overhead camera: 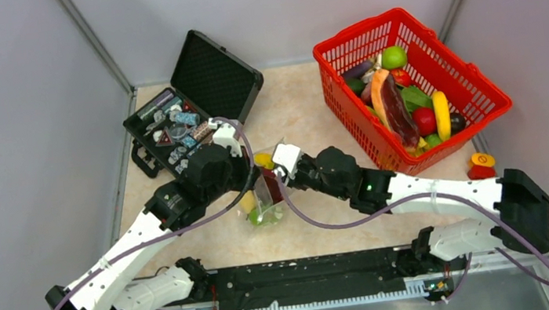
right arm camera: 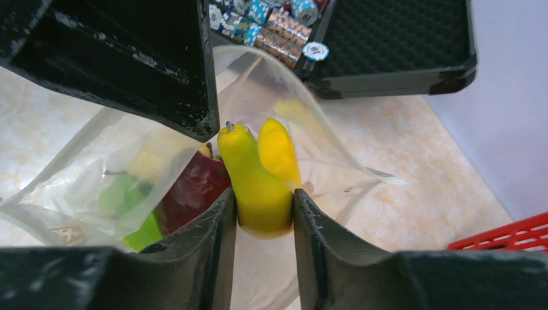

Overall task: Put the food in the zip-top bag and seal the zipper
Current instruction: Place the fake fruit in the zipper food storage bag.

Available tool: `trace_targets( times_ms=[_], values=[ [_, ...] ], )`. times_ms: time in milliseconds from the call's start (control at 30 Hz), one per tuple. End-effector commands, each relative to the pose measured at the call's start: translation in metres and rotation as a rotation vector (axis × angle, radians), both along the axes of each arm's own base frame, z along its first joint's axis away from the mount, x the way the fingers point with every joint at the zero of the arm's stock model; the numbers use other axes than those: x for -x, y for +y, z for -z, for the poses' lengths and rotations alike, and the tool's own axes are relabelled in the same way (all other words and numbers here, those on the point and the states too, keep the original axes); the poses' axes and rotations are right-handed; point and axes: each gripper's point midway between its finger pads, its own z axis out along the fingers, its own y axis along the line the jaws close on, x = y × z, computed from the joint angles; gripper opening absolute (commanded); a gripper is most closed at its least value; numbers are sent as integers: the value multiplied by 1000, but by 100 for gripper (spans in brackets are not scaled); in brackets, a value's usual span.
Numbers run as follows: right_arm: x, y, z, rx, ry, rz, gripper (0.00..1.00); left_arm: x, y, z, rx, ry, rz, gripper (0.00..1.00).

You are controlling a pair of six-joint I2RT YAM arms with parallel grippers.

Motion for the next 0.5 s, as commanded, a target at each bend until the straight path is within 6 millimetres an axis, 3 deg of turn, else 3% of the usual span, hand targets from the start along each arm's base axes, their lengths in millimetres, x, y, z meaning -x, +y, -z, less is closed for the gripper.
trace_targets(
  times_ms=[0, 67, 233, 467],
  values=[
    [3, 17, -12, -38, -21, -49, 37, -2, -3, -34, 75, -64, -1, 0],
    [4, 19, -7, -32, 8, -46, 50, -1, -2, -35, 76, -65, -1, 0],
    [7, 12, -17, -84, 37, -22, 61, 0, 1, -36, 76, -69, -7, 0],
    [26, -8, -75, -302, -5, -62, 65, -1, 1, -36, 78, -70, -13, 0]
  ],
)
